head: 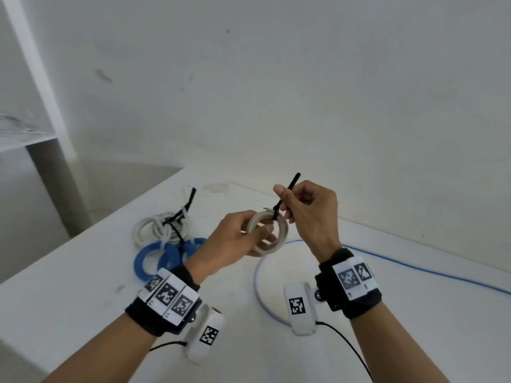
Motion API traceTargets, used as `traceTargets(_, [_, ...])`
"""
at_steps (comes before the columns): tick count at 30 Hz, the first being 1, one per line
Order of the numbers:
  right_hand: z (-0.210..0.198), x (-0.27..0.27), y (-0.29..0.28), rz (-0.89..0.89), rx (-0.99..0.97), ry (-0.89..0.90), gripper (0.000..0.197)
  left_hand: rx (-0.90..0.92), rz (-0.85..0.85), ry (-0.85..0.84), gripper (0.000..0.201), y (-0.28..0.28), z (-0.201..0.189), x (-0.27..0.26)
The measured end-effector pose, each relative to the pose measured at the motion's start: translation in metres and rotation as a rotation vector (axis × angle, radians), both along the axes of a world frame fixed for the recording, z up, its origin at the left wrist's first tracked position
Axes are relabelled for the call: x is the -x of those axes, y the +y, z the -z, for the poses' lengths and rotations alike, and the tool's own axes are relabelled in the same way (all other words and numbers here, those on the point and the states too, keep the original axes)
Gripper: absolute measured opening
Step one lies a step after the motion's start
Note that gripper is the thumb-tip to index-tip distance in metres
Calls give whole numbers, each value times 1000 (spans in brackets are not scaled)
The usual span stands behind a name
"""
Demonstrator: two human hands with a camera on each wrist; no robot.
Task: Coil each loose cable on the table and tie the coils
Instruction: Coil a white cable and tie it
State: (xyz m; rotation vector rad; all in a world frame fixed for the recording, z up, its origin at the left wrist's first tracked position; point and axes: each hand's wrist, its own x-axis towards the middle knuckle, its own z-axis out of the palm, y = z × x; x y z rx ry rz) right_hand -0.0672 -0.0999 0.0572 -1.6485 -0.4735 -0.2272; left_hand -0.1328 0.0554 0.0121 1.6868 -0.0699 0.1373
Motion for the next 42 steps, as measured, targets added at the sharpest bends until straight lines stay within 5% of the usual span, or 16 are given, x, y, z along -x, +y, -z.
traceTargets(7, [4,18,76,-161,306,41,34,145,-82,185,28,90,8,65])
traceTargets(11, [26,25,107,-249,646,132,45,290,-133,219,30,126,25,86])
traceTargets(14, [43,40,123,-414,630,295,21,351,-179,229,27,142,39,98])
traceTargets(17, [56,46,132,-394,590,359,16,353,-228,277,28,151,53,101])
traceTargets(22, [79,41,144,-237,607,401,17,163,-343,335,20,160,76,89])
traceTargets(29, [96,36,152,-92,696,173,20,-109,-587,277,22,160,76,64])
traceTargets(34, [90,36,151,-145,762,134,17,-376,-628,306,20,162,71,62])
traceTargets(39, [71,28,117,-235,837,158,24,-566,-659,66,19,137,40,65])
traceTargets(42, [67,17,81,-220,895,220,23,-547,-523,-72,19,100,23,60])
